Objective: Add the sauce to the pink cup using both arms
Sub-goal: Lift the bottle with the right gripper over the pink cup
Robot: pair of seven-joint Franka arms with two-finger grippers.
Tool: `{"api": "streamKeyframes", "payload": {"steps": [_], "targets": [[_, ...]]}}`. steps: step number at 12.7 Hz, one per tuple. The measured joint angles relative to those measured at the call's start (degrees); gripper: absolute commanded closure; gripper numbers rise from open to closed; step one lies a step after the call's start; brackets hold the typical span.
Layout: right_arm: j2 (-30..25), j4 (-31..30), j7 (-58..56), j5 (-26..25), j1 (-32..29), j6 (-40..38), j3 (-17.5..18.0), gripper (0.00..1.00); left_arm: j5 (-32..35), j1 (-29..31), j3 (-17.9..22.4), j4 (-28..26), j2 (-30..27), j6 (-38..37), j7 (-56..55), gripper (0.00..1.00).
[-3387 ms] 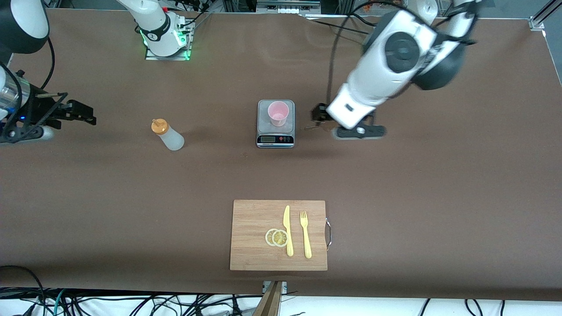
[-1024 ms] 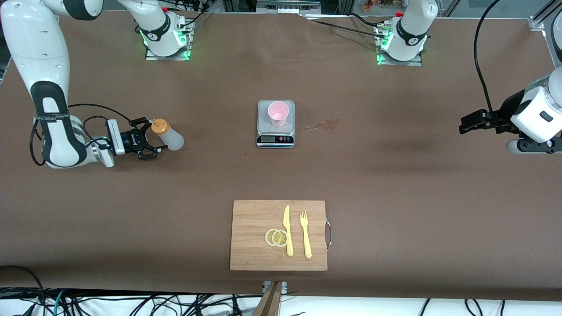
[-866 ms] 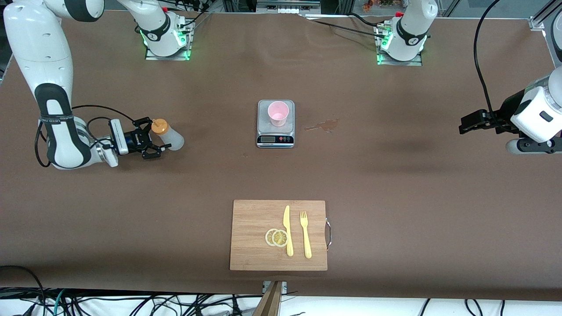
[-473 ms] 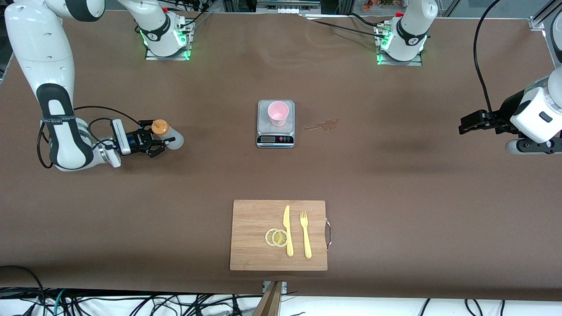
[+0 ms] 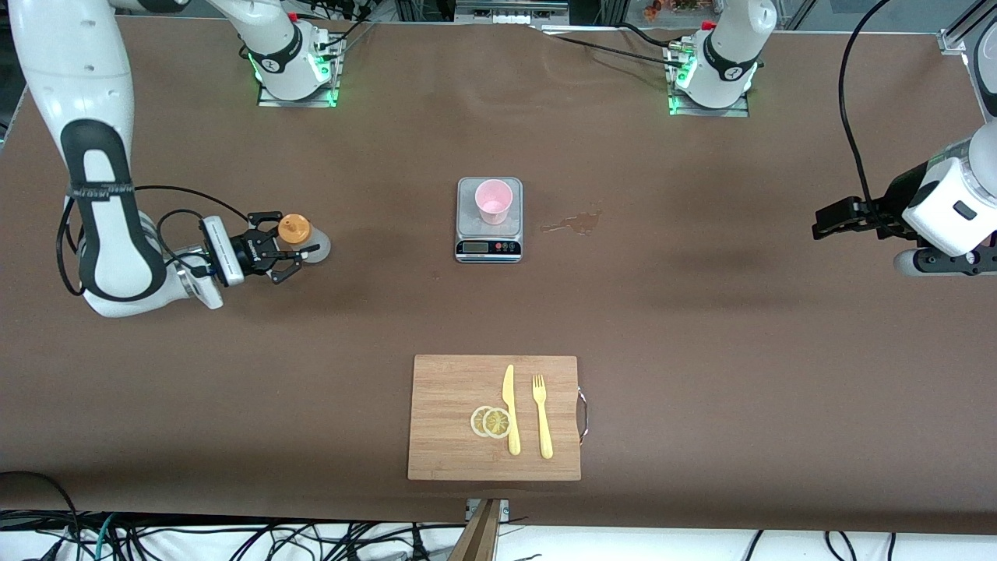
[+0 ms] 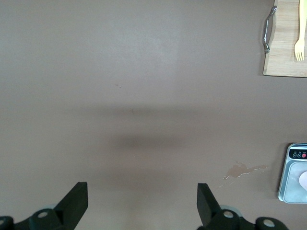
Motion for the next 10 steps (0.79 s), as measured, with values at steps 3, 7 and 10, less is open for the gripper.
{"api": "streamKeyframes", "payload": {"steps": [3,7,10], "targets": [[-7.3,0.2,12.2,-8.7,8.3,6.5,0.1,0.78,0.0,0.0,0.0,0.0,0.0,0.0,0.0,0.0],[-12.3,0.1,26.1,-20.4,18.2,12.8,0.2,0.77,0.0,0.0,-0.1,0.0,0.0,0.0,0.0,0.0],[-12.8,0.3,36.8,-27.7,25.3,16.9,0.3,0.76,0.0,-0.1,-0.1,0.0,0.0,0.0,0.0,0.0]]}}
